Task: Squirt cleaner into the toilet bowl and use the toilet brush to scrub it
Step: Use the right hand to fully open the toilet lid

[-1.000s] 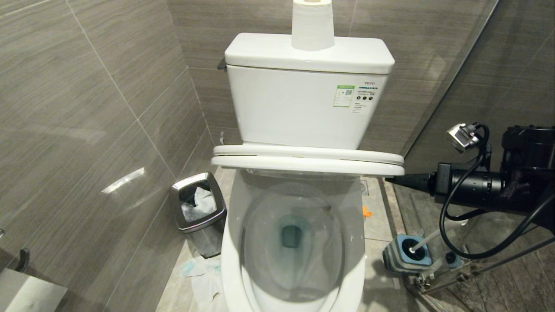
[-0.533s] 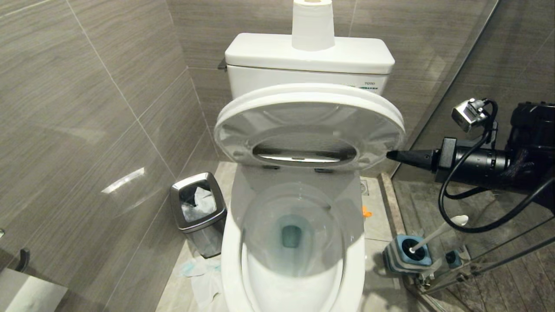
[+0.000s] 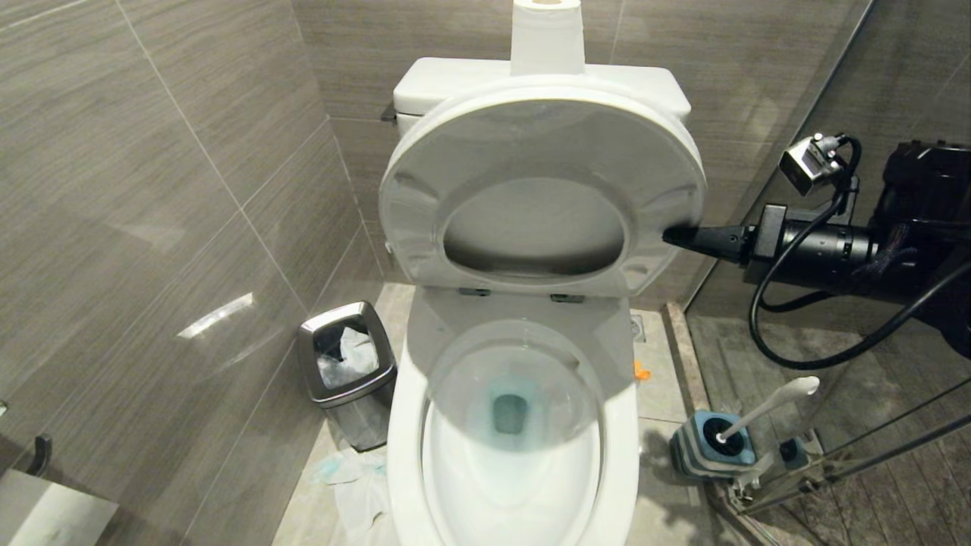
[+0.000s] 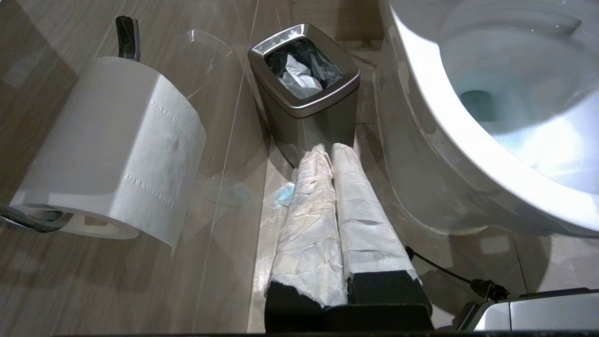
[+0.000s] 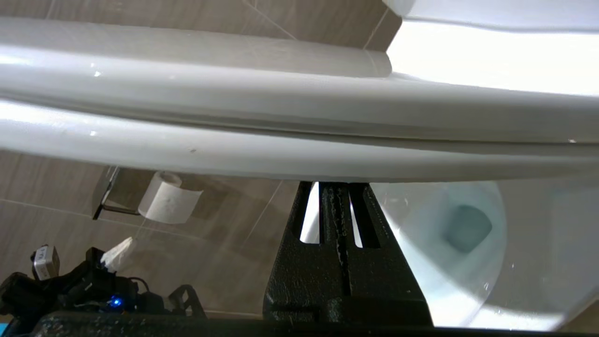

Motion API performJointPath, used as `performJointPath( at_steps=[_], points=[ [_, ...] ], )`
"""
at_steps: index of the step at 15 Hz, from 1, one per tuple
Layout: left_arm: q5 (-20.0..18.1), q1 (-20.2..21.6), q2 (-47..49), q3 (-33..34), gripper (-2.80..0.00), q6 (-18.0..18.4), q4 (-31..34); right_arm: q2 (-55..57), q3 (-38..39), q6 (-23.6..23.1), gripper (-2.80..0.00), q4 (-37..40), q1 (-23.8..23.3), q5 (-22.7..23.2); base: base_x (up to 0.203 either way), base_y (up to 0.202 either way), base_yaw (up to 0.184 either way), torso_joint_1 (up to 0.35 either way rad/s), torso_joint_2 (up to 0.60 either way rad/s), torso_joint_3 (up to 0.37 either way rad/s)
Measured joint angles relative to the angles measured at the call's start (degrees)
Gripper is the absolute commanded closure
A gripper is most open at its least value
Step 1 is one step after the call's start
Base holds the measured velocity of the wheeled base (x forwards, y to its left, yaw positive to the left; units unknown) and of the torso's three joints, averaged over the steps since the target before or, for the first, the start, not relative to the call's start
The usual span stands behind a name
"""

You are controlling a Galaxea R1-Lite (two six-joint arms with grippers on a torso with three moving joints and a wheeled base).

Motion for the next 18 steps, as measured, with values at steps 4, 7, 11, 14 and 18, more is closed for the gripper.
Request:
performJointPath(
  at_steps=[4, 7, 11, 14, 18],
  points=[
    [0.00, -0.02, 0.00, 0.00, 0.00, 0.09, -0.02, 0.02, -2.83, -0.09, 0.00, -0.02, 0.00, -0.09, 0.000, 0.000, 0.000, 0.000, 0.00, 0.000],
    [-0.02, -0.02, 0.00, 0.00, 0.00, 0.09, -0.02, 0.09, -4.84, -0.21, 0.00, -0.04, 0.00, -0.12, 0.000, 0.000, 0.000, 0.000, 0.00, 0.000],
    [-0.01, 0.00, 0.00, 0.02, 0.00, 0.09, -0.07, 1.46, -7.83, -0.72, 0.00, -0.09, -0.02, -0.34, 0.000, 0.000, 0.000, 0.000, 0.00, 0.000],
    [0.01, 0.00, 0.00, 0.05, 0.00, 0.02, -0.05, 3.71, -11.74, -0.89, 0.00, -0.12, -0.14, -0.48, 0.000, 0.000, 0.000, 0.000, 0.00, 0.000],
    [-0.01, 0.00, 0.00, 0.05, 0.00, -0.08, -0.11, 6.97, -16.66, -0.88, 0.00, -0.20, -0.24, -0.65, 0.000, 0.000, 0.000, 0.000, 0.00, 0.000]
  ],
)
